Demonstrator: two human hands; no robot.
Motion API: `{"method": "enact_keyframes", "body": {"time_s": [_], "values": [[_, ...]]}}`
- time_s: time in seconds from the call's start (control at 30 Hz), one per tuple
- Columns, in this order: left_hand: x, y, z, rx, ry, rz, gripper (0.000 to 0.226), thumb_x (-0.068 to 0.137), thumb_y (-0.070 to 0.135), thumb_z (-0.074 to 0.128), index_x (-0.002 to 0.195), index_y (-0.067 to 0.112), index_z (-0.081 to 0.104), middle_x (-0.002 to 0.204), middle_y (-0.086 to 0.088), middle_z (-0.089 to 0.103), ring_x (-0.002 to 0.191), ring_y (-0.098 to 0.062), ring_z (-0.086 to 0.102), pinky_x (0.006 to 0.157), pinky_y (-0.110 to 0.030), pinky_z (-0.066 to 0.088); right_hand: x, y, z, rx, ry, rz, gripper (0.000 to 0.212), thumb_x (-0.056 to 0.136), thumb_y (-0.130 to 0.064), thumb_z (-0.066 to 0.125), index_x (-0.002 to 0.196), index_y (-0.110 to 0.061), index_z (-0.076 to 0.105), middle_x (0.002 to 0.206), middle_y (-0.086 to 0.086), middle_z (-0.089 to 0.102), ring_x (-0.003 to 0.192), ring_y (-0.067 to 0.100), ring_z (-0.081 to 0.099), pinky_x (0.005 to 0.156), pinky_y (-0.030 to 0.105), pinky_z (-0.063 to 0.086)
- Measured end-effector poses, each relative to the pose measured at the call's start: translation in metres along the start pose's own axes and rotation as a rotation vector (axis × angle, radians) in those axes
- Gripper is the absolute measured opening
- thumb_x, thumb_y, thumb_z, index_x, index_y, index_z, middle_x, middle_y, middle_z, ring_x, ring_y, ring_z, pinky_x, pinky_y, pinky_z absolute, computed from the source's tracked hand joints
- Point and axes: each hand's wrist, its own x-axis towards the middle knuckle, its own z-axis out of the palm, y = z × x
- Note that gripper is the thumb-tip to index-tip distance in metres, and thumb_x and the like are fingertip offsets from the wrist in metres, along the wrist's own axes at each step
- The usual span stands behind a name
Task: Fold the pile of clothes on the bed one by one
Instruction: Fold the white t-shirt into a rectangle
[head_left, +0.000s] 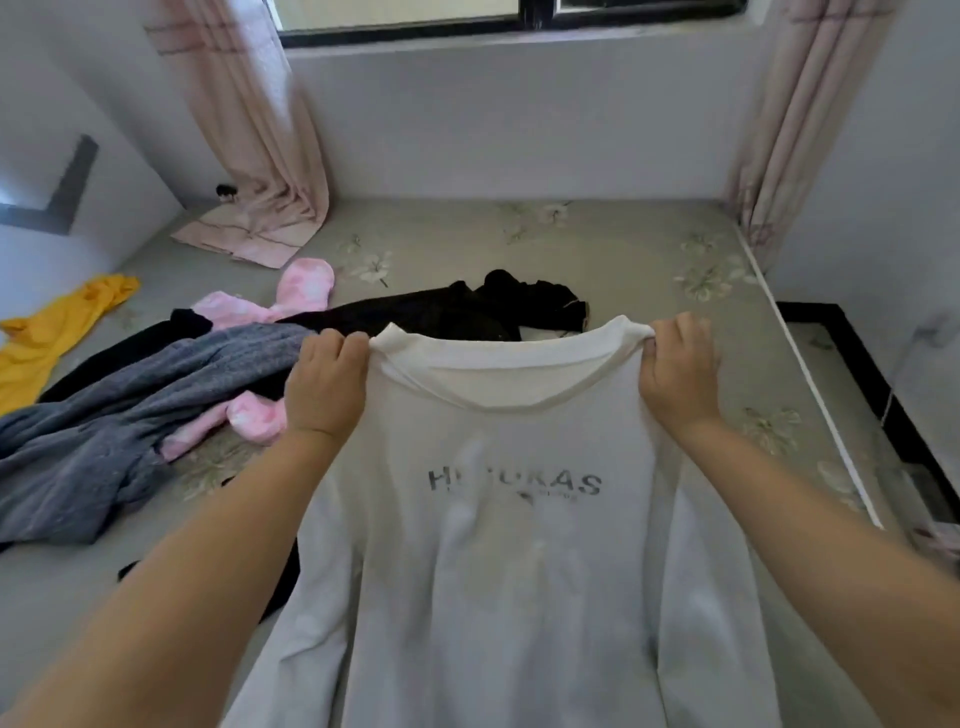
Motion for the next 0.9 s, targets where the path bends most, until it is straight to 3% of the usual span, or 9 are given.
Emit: {"method": "enact_keyframes", "body": {"time_s": [0.1, 0.3, 0.43, 0.5, 0.53, 0.6, 0.67, 0.77, 0.9], "values": [[0.007, -0.005, 0.043, 0.01, -0.037, 0.024, 0.01, 0.076, 0.007, 0.04, 0.085, 0.007, 0.037, 0.065, -0.024, 0.054, 0.058, -0.039, 0.056, 0.042, -0.039, 0.044, 0.009, 0.015, 0.039, 0.002, -0.026, 0.047, 0.027, 0.082, -0.006, 0.037, 0.08, 0.013, 0.056, 0.084, 0.031, 0.053, 0.083, 0.044, 0.05, 0.067, 0.038, 0.019], [0.053, -0.025, 0.113, 0.053, -0.128, 0.027, 0.022, 0.074, 0.005, 0.04, 0.069, -0.006, 0.058, 0.059, -0.02, 0.051, 0.051, -0.034, 0.054, 0.035, -0.03, 0.04, 0.056, 0.029, 0.097, -0.039, 0.054, -0.012, 0.005, 0.07, 0.007, 0.053, 0.065, 0.008, 0.053, 0.066, 0.024, 0.052, 0.061, 0.039, 0.053, 0.058, 0.042, 0.042], [0.097, -0.049, 0.152, 0.098, -0.111, 0.087, 0.011, 0.072, 0.007, 0.038, 0.075, 0.002, 0.048, 0.056, -0.019, 0.051, 0.048, -0.03, 0.053, 0.035, -0.024, 0.036, 0.107, 0.027, 0.139, -0.039, 0.068, -0.061, 0.007, 0.064, 0.011, 0.056, 0.062, 0.006, 0.052, 0.062, 0.022, 0.052, 0.054, 0.037, 0.053, 0.052, 0.041, 0.043], [0.115, -0.063, 0.179, 0.121, -0.106, 0.063, 0.02, 0.072, 0.007, 0.037, 0.073, -0.002, 0.055, 0.057, -0.019, 0.052, 0.05, -0.031, 0.055, 0.038, -0.027, 0.04, 0.133, 0.029, 0.167, -0.052, 0.033, -0.046, 0.005, 0.069, 0.013, 0.054, 0.068, 0.009, 0.054, 0.07, 0.025, 0.054, 0.063, 0.04, 0.054, 0.058, 0.041, 0.04], [0.121, -0.068, 0.196, 0.12, -0.125, 0.004, 0.028, 0.074, 0.008, 0.035, 0.074, -0.006, 0.059, 0.062, -0.022, 0.055, 0.056, -0.034, 0.057, 0.043, -0.032, 0.044, 0.143, 0.032, 0.183, -0.067, -0.011, -0.006, 0.006, 0.075, 0.012, 0.051, 0.077, 0.01, 0.056, 0.083, 0.028, 0.055, 0.076, 0.043, 0.054, 0.066, 0.042, 0.037], [0.123, -0.067, 0.228, 0.137, -0.267, -0.218, 0.037, 0.086, 0.013, 0.032, 0.106, -0.003, 0.058, 0.1, -0.029, 0.056, 0.095, -0.04, 0.053, 0.074, -0.044, 0.043, 0.145, 0.037, 0.215, -0.114, -0.186, 0.108, 0.026, 0.084, 0.006, 0.042, 0.108, 0.008, 0.052, 0.123, 0.028, 0.045, 0.116, 0.042, 0.04, 0.089, 0.043, 0.027], [0.097, -0.056, 0.264, 0.12, -0.554, -0.375, 0.044, 0.096, 0.018, 0.033, 0.139, 0.01, 0.032, 0.142, -0.02, 0.031, 0.132, -0.034, 0.023, 0.102, -0.045, 0.024, 0.116, 0.042, 0.243, -0.194, -0.433, 0.155, 0.041, 0.087, 0.0, 0.04, 0.128, 0.0, 0.039, 0.147, 0.021, 0.021, 0.138, 0.033, 0.012, 0.106, 0.042, 0.015], [0.026, -0.019, 0.295, 0.045, -0.744, -0.278, 0.054, 0.098, 0.028, 0.031, 0.147, 0.016, 0.009, 0.155, -0.01, 0.003, 0.142, -0.026, -0.005, 0.113, -0.04, 0.004, 0.036, 0.049, 0.264, -0.177, -0.66, 0.089, 0.043, 0.091, -0.011, 0.043, 0.133, -0.005, 0.037, 0.152, 0.014, 0.011, 0.142, 0.028, 0.0, 0.109, 0.042, 0.014], [-0.073, 0.039, 0.318, -0.088, -0.979, -0.13, 0.059, 0.098, 0.04, 0.021, 0.147, 0.014, 0.0, 0.155, -0.008, -0.008, 0.141, -0.023, -0.013, 0.113, -0.037, -0.006, -0.077, 0.07, 0.261, -0.219, -0.958, 0.209, 0.05, 0.097, -0.028, 0.033, 0.144, -0.014, 0.021, 0.155, 0.007, 0.002, 0.143, 0.023, -0.004, 0.113, 0.039, 0.008]]}}
